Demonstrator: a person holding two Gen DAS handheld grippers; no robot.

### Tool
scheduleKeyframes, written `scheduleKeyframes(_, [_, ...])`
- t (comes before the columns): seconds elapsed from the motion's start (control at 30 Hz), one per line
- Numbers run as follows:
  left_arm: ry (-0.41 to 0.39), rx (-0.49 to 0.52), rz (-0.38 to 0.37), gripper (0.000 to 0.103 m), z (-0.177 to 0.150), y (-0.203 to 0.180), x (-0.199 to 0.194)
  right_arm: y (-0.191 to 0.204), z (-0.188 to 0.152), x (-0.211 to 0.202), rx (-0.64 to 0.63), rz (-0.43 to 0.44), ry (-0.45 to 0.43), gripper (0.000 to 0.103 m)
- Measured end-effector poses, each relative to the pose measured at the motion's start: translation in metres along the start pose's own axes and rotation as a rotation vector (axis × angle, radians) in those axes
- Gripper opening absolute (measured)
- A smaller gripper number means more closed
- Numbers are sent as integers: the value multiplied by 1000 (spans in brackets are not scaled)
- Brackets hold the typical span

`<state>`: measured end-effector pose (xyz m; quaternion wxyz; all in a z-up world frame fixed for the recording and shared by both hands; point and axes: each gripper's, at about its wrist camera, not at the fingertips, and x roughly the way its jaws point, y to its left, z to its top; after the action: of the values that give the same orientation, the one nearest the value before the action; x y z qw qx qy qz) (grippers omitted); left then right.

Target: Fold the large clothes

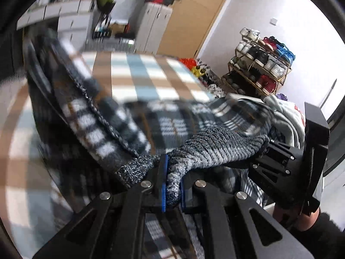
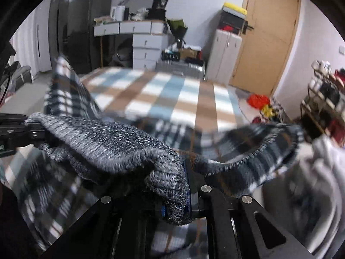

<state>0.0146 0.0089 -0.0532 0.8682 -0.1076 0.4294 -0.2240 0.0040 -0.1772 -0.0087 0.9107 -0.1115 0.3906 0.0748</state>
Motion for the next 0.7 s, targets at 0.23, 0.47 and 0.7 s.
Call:
scheduleKeyframes(0.23, [132, -85, -35, 7, -6, 16, 24, -8, -33, 27, 96, 101, 152, 22])
scheduleKeyframes(0.47, [238, 81, -62, 20, 9, -11, 1, -22, -36, 36, 148, 202, 253, 92])
scheduleKeyframes(0.7, [151, 220, -101, 28, 54, -37, -56, -49, -36, 9, 183, 331, 283, 94])
